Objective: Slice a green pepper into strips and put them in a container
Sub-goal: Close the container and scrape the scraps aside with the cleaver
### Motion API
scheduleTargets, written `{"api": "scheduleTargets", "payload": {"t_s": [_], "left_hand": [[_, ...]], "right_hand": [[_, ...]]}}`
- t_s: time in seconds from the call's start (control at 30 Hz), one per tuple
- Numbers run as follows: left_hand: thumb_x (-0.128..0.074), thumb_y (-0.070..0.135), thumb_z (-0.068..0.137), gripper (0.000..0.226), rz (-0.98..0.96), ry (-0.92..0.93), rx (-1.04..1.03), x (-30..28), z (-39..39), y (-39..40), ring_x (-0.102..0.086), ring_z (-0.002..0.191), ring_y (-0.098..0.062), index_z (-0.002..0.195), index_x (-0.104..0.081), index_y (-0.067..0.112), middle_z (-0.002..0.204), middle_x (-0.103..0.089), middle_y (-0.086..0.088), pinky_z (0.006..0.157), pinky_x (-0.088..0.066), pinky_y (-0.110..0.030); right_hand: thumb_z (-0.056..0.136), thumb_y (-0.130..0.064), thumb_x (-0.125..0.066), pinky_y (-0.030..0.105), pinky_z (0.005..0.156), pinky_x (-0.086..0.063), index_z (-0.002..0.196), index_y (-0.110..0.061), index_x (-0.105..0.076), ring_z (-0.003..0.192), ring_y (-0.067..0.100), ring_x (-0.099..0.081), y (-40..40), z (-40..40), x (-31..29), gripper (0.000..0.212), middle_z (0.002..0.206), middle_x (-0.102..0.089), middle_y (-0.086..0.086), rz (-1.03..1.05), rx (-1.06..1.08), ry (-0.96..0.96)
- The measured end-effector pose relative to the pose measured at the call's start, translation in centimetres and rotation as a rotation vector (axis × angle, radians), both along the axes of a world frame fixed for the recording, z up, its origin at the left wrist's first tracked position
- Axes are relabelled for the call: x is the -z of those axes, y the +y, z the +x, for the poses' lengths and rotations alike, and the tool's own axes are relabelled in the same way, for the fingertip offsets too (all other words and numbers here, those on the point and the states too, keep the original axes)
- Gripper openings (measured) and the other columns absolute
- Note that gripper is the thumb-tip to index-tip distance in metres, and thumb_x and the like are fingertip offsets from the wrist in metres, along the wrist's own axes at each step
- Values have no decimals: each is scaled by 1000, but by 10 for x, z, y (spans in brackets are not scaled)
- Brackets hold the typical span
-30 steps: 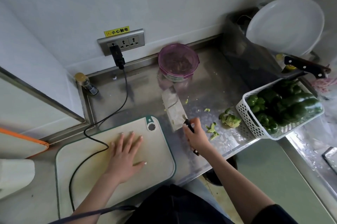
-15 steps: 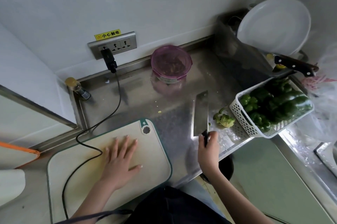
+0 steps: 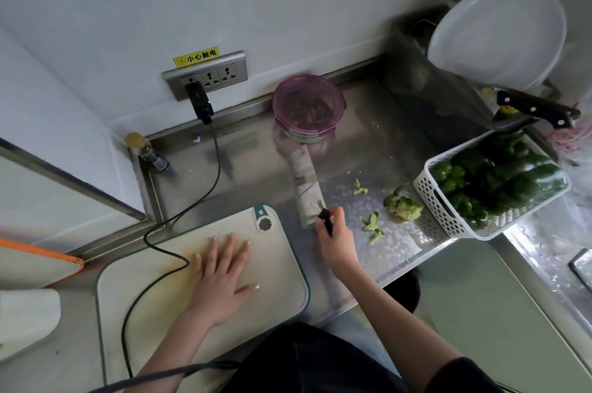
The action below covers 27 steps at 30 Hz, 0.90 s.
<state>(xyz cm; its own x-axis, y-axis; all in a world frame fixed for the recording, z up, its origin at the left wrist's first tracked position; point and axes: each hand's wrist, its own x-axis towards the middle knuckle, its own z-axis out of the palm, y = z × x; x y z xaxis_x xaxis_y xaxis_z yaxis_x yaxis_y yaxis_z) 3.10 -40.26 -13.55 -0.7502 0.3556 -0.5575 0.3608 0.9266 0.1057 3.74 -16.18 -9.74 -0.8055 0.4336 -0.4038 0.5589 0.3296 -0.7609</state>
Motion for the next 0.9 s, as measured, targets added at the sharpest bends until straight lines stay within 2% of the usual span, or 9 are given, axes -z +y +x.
{"api": "scheduleTargets", "payload": {"t_s": [0.17, 0.27, 0.33, 0.4, 0.63, 0.7, 0.77, 0.8, 0.9], "left_hand": [[7, 77, 57, 81, 16, -54, -13, 0, -3, 1, 42, 131, -27, 120, 48, 48, 141, 46, 3, 109, 16, -54], [4, 77, 62, 88, -36, -60, 11, -3, -4, 7, 39, 132, -30, 130, 42, 36, 142, 45, 1, 110, 13, -54], [-15, 76, 80, 89, -49, -65, 18, -4, -6, 14, 36, 135, -32, 133, 37, 28, 145, 42, 0, 111, 11, -56], [-28, 67, 89, 88, -37, -66, 20, -7, -8, 24, 33, 137, -33, 136, 35, 26, 146, 41, 0, 111, 10, -56], [-28, 64, 91, 88, -8, -73, 50, -9, -12, 46, 33, 136, -35, 134, 36, 23, 140, 44, 0, 111, 9, -58], [-27, 64, 91, 87, -8, -82, 59, -8, -13, 52, 34, 135, -35, 133, 37, 24, 139, 44, -1, 110, 9, -59], [-27, 64, 91, 86, -14, -87, 64, -8, -13, 55, 33, 136, -36, 134, 37, 25, 140, 44, 0, 111, 8, -59], [-27, 64, 91, 86, -12, -85, 65, -7, -13, 55, 32, 136, -36, 135, 36, 25, 140, 44, 0, 111, 8, -59], [-26, 65, 91, 85, -7, -76, 71, -6, -13, 55, 33, 136, -36, 138, 34, 27, 142, 43, 0, 111, 8, -58]], "right_hand": [[97, -24, -47, 34, 60, -39, 94, -13, -38, 70, 27, -57, 19, 22, 9, 15, 78, -59, 7, 30, 307, 46], [97, -22, -46, 33, 62, -39, 96, -9, -37, 70, 28, -55, 26, 30, 11, 16, 74, -56, 6, 35, 439, 35], [96, -21, -47, 35, 64, -41, 95, -8, -38, 70, 27, -55, 29, 34, 10, 16, 74, -55, 4, 47, 490, 39], [96, -21, -47, 36, 66, -42, 94, -9, -38, 70, 24, -54, 30, 40, 7, 15, 75, -55, 4, 47, 547, 43], [95, -25, -49, 39, 68, -46, 91, -12, -37, 73, 28, -57, 33, 81, 7, 18, 77, -57, 8, 63, 774, 13], [95, -25, -49, 42, 63, -50, 88, -14, -35, 69, 29, -58, 32, 93, 7, 19, 76, -55, 9, 64, 800, 20], [95, -24, -48, 38, 49, -50, 87, -15, -34, 62, 30, -57, 31, 100, 6, 19, 74, -55, 10, 60, 793, 29], [95, -25, -49, 38, 48, -50, 86, -17, -34, 60, 30, -57, 31, 101, 6, 19, 73, -55, 10, 65, 777, 39], [94, -22, -52, 35, 55, -42, 85, -16, -35, 63, 25, -54, 29, 98, 3, 20, 71, -53, 7, 63, 705, 56]]}}
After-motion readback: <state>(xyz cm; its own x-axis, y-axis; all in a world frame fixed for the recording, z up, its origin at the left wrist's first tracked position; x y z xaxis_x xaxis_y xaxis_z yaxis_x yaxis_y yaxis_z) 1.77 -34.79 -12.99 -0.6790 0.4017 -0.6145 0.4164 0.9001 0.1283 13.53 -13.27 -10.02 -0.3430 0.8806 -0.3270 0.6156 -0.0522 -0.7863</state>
